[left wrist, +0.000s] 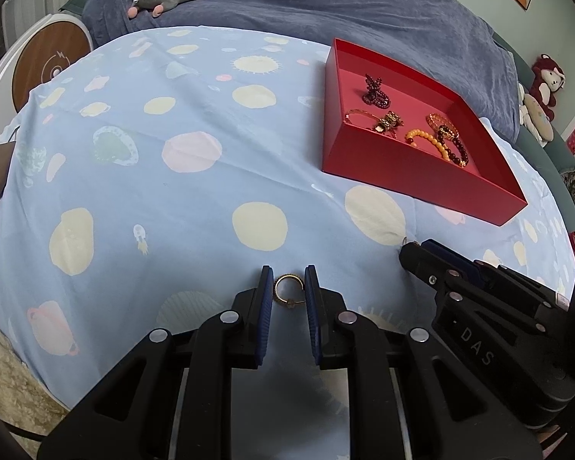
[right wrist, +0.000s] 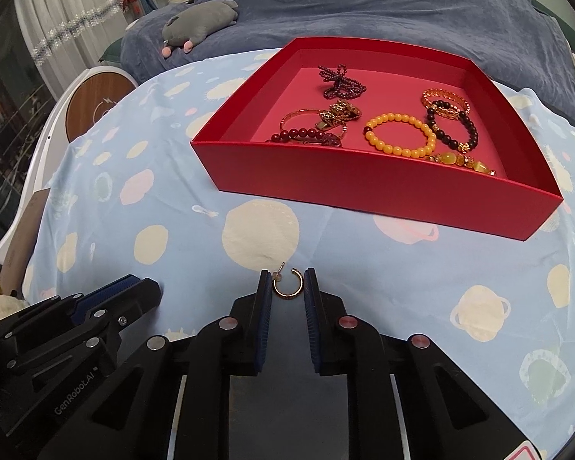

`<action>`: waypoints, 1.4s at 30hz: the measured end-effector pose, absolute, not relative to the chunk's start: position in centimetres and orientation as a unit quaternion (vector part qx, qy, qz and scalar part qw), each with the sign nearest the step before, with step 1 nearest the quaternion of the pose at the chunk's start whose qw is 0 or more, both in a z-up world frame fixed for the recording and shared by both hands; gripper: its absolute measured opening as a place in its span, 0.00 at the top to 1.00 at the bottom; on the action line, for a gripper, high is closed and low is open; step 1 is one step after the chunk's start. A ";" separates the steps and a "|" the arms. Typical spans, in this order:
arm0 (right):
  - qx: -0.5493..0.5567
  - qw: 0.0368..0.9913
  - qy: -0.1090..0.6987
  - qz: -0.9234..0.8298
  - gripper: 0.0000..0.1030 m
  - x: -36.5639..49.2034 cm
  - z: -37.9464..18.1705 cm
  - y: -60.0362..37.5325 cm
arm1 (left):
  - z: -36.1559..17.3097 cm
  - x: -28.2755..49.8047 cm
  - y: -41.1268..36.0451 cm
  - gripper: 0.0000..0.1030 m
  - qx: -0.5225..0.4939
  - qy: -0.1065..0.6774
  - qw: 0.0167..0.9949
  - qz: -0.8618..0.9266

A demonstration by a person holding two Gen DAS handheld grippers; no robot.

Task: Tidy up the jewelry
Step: 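Lift both earrings and carry them over the red box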

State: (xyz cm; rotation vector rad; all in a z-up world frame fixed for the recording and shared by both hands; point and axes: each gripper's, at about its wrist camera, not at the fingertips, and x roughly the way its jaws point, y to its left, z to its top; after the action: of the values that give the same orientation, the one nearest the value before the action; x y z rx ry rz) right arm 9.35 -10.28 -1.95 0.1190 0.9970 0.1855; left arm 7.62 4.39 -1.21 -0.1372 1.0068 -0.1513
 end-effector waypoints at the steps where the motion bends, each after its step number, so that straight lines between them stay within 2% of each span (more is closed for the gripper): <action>1: 0.060 0.872 0.477 0.088 0.85 9.2 -1.9 -10.5 | -1.2 7.6 4.3 0.84 -0.064 0.482 0.871 -0.073; 24: 0.125 0.879 0.459 0.037 0.85 2.8 0.4 -16.9 | 0.4 5.4 0.8 0.84 -0.027 0.472 0.875 -0.102; 42: 0.152 0.894 0.422 0.011 0.85 2.0 3.2 -20.2 | 3.7 5.8 -1.4 0.84 -0.027 0.453 0.882 -0.125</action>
State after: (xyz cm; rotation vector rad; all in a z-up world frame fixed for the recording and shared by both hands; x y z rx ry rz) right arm 2.00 -20.17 3.21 0.3143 0.8747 0.0229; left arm 5.81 -1.40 3.70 -0.0569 0.9436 -0.2605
